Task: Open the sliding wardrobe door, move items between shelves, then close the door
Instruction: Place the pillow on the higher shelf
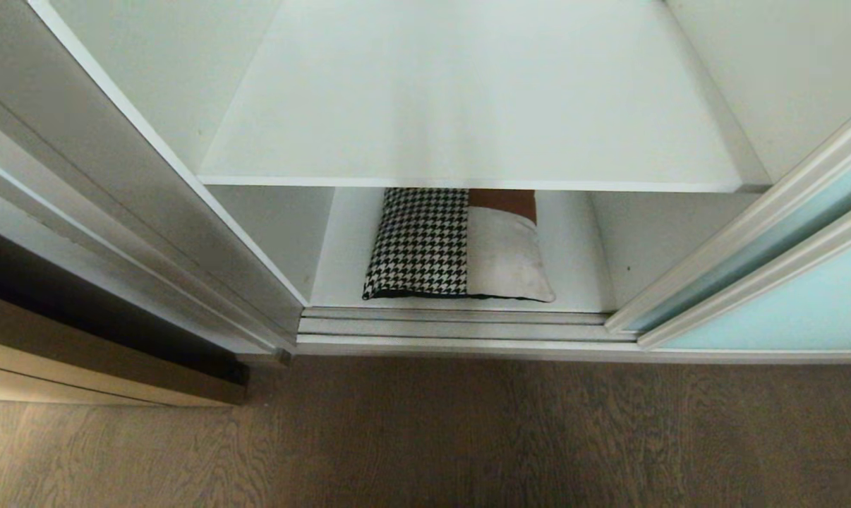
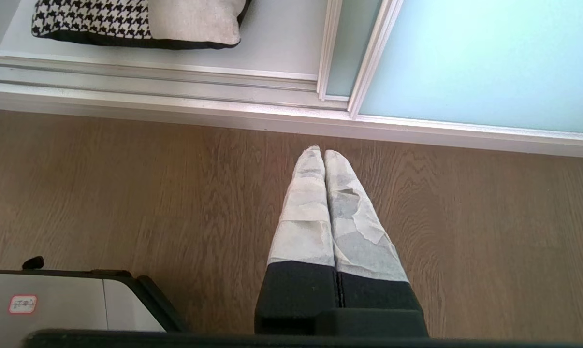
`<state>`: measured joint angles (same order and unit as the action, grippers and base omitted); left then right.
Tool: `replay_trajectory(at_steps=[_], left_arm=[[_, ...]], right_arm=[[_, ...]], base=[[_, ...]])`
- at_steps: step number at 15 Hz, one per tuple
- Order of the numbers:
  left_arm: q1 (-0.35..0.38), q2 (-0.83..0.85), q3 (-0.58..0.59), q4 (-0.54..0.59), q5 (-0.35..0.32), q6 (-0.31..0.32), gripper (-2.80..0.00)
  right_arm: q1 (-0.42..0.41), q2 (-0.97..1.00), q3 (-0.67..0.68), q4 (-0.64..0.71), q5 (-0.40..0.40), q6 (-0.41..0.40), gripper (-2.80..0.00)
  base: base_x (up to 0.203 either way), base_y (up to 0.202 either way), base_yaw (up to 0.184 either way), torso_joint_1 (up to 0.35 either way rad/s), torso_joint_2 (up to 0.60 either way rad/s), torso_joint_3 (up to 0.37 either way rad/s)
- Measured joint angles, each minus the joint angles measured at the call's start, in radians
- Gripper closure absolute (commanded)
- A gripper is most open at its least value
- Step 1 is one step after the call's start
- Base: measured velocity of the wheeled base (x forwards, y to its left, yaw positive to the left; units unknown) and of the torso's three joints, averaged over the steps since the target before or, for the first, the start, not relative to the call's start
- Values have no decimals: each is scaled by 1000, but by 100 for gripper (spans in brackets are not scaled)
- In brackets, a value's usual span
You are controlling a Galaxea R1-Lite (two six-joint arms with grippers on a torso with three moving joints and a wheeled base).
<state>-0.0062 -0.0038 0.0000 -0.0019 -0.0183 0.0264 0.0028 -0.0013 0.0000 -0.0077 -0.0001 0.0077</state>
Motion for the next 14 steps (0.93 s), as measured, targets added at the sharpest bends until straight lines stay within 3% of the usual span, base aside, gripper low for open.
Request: replay_trajectory(at_steps=[8, 11, 14], left_arm=[[4, 3, -15, 11, 25, 41, -280], [4, 90, -198, 55, 42, 12, -280], [4, 345, -362, 70, -3, -93, -280]], right_arm=[[0, 0, 0, 0, 0, 0, 0], [1, 0, 0, 0, 0, 0, 0], [0, 0, 0, 0, 0, 0, 0]], base=[[0, 0, 0, 0, 0, 0], [0, 0, 0, 0, 0, 0], [0, 0, 0, 0, 0, 0]])
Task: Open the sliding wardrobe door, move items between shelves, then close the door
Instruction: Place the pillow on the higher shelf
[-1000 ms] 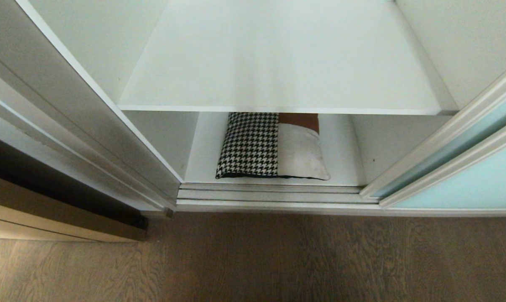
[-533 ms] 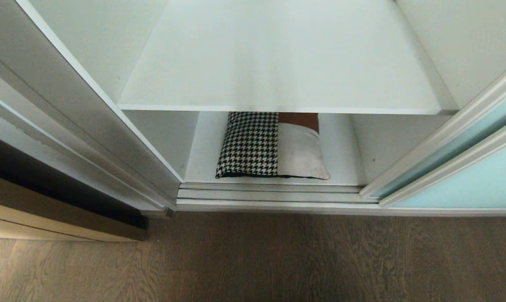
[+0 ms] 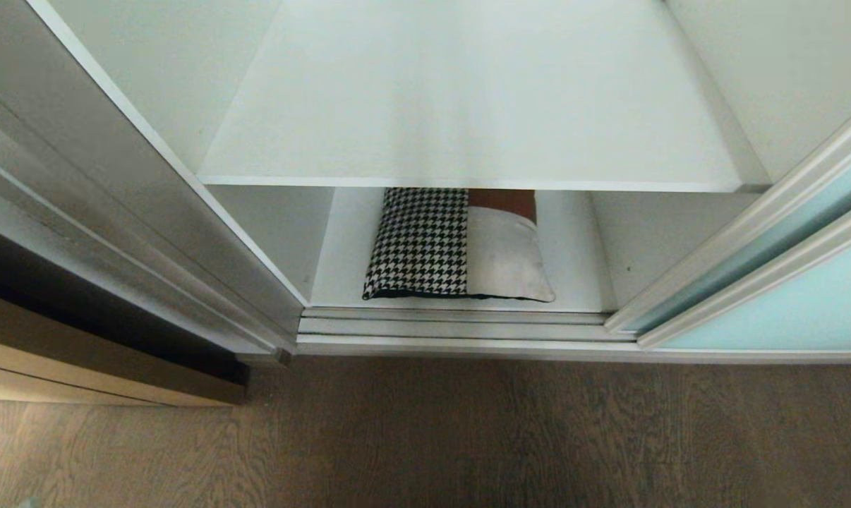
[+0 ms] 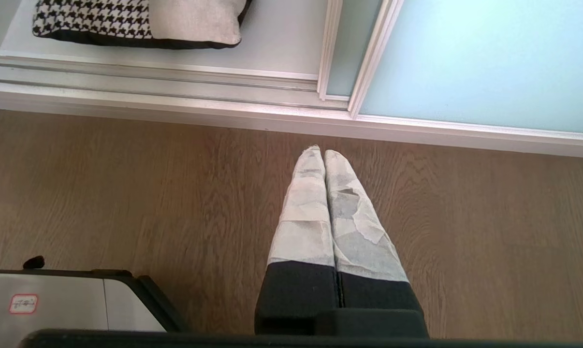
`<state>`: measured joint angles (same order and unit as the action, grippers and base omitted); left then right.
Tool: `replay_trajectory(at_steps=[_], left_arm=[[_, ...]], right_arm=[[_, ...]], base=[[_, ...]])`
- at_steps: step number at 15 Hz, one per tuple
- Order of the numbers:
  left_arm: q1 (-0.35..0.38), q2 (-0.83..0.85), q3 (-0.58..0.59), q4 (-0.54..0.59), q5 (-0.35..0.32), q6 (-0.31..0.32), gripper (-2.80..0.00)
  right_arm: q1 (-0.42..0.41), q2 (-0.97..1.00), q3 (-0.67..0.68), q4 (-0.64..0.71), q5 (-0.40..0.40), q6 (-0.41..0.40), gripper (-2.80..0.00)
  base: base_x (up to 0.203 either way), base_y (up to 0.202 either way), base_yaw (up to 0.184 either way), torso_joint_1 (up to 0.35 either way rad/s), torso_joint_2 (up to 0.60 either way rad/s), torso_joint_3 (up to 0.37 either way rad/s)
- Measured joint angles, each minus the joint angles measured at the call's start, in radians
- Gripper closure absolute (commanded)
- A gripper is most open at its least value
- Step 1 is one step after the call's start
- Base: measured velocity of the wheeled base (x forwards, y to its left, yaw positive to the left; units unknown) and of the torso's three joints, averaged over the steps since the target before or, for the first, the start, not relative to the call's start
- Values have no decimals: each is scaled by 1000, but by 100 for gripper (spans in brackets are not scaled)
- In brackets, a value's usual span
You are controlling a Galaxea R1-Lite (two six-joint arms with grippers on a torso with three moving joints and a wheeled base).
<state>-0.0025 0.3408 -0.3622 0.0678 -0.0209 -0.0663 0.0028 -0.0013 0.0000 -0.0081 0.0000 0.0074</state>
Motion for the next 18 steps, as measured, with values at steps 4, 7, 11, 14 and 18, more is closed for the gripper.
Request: replay_trajectory(at_steps=[4, 7, 11, 14, 18], left_arm=[[-1, 457, -121, -106, -120, -113, -280], [-8, 826, -153, -279, -175, -158, -280], [-23, 1238, -167, -583, -263, -215, -280], [-31, 1511, -202, -858, -285, -257, -280], [-46, 1799, -402, -1070, -294, -281, -280]], right_arm=[[0, 0, 0, 0, 0, 0, 0], [0, 0, 0, 0, 0, 0, 0], [0, 0, 0, 0, 0, 0, 0], [0, 0, 0, 0, 0, 0, 0], [0, 0, 0, 0, 0, 0, 0]], base=[[0, 0, 0, 0, 0, 0], [0, 0, 0, 0, 0, 0], [0, 0, 0, 0, 0, 0], [0, 0, 0, 0, 0, 0], [0, 0, 0, 0, 0, 0]])
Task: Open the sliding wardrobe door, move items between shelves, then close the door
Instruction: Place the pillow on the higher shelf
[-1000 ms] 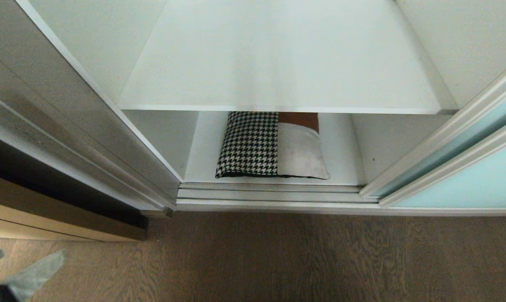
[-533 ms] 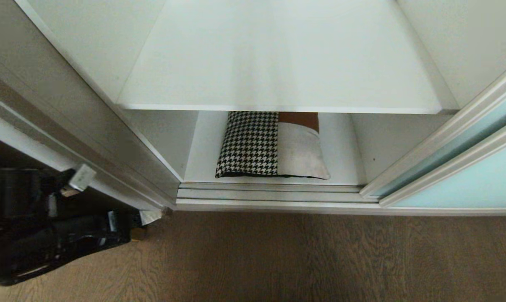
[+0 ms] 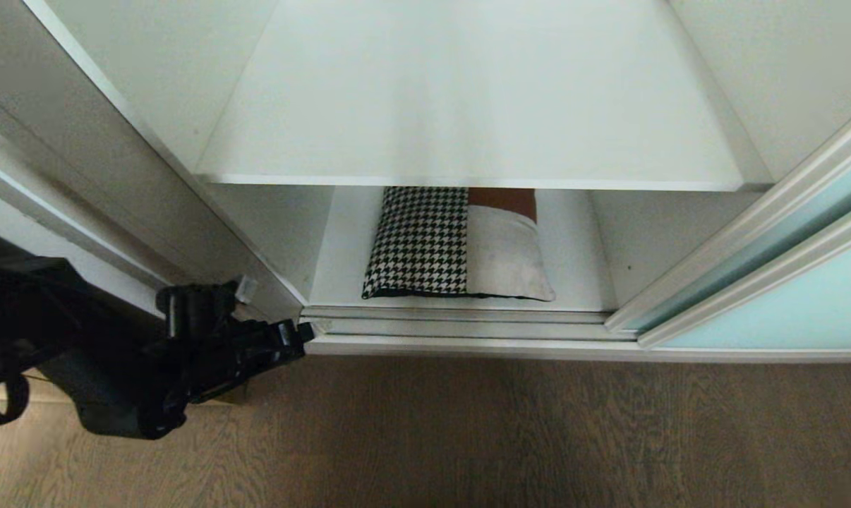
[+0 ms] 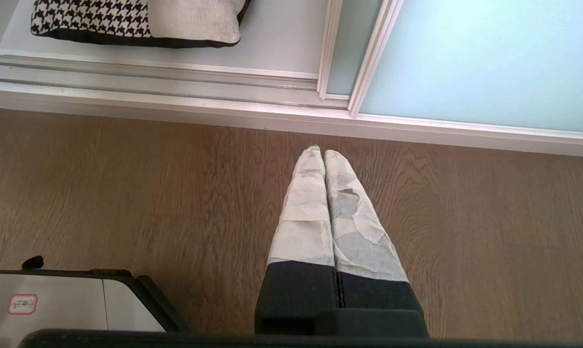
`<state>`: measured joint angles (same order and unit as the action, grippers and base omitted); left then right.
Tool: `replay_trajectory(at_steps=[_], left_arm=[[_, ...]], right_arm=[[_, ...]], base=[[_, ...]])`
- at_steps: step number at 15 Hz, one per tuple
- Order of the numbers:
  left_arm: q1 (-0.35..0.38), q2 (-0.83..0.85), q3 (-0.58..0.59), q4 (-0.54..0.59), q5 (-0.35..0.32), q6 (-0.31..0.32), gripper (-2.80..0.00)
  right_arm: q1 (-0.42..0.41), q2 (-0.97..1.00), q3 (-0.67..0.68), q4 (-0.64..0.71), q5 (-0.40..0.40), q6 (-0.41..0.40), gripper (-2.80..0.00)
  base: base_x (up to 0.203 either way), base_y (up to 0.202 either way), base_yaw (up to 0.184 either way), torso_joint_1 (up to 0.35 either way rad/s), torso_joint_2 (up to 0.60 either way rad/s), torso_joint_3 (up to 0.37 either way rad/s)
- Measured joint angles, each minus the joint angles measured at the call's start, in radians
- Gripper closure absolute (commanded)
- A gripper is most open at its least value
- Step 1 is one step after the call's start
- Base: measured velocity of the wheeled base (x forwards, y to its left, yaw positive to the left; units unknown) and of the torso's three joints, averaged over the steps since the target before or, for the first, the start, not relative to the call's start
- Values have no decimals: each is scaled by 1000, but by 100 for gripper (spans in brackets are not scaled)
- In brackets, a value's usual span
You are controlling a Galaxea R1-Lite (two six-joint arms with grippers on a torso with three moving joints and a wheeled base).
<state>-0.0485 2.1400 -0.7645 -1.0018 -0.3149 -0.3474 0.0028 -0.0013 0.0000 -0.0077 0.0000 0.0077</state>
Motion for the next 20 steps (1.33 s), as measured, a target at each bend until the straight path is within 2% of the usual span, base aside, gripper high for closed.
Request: replay_trajectory(at_steps=[7, 12, 20], left_arm=[[-36, 280, -416, 2, -5, -8, -280], [-69, 382, -637, 3, -119, -13, -280], [-120, 647, -1031, -15, -120, -10, -280]], right_arm=[[0, 0, 0, 0, 0, 0, 0], [0, 0, 0, 0, 0, 0, 0], [0, 0, 0, 0, 0, 0, 0]], base=[[0, 0, 0, 0, 0, 0], [0, 0, 0, 0, 0, 0], [0, 0, 0, 0, 0, 0]])
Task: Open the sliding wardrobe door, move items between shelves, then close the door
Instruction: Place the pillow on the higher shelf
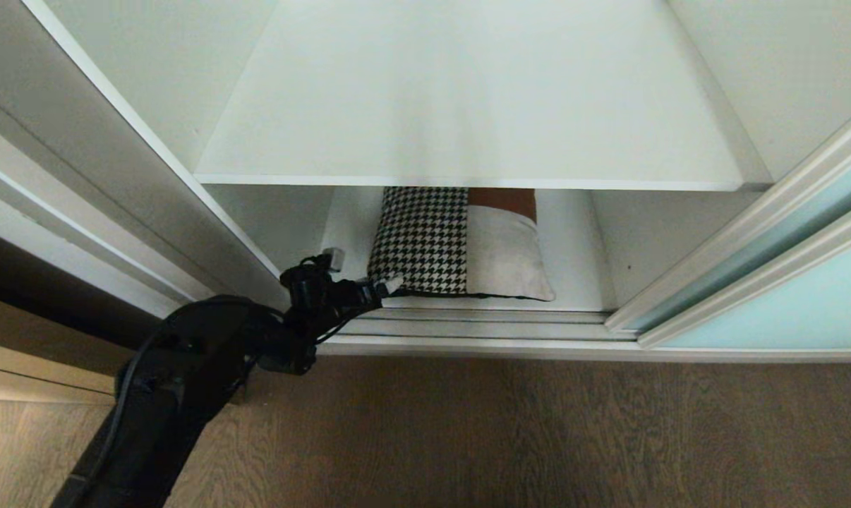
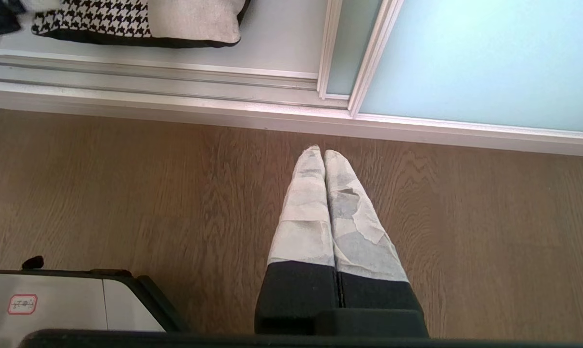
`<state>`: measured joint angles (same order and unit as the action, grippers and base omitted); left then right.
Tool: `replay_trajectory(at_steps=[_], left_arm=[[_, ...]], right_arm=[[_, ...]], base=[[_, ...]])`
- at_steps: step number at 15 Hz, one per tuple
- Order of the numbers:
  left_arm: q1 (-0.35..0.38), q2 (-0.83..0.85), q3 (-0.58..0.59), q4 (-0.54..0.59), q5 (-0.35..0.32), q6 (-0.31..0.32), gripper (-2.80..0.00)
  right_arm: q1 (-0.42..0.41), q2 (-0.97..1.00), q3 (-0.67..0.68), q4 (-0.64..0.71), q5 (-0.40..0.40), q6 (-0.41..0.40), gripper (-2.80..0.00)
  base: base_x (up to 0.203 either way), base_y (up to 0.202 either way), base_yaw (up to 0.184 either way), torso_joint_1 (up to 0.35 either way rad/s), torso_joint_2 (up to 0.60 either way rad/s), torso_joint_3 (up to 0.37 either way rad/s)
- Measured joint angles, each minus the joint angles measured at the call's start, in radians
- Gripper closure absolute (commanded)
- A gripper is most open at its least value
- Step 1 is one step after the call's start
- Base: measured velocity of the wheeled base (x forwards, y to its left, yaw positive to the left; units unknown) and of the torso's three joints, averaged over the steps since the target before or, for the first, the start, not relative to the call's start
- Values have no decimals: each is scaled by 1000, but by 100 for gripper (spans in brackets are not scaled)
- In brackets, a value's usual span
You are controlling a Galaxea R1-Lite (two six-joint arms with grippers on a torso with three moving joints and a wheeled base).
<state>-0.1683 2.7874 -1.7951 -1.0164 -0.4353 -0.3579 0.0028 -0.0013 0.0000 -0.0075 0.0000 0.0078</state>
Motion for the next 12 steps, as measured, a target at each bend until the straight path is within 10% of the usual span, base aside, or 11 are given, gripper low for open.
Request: replay_trajectory(at_steps=[12], left_arm=[[1, 92, -141, 129, -1, 15, -280]], right_arm=[[0, 0, 0, 0, 0, 0, 0]], base=[[0, 0, 0, 0, 0, 0]])
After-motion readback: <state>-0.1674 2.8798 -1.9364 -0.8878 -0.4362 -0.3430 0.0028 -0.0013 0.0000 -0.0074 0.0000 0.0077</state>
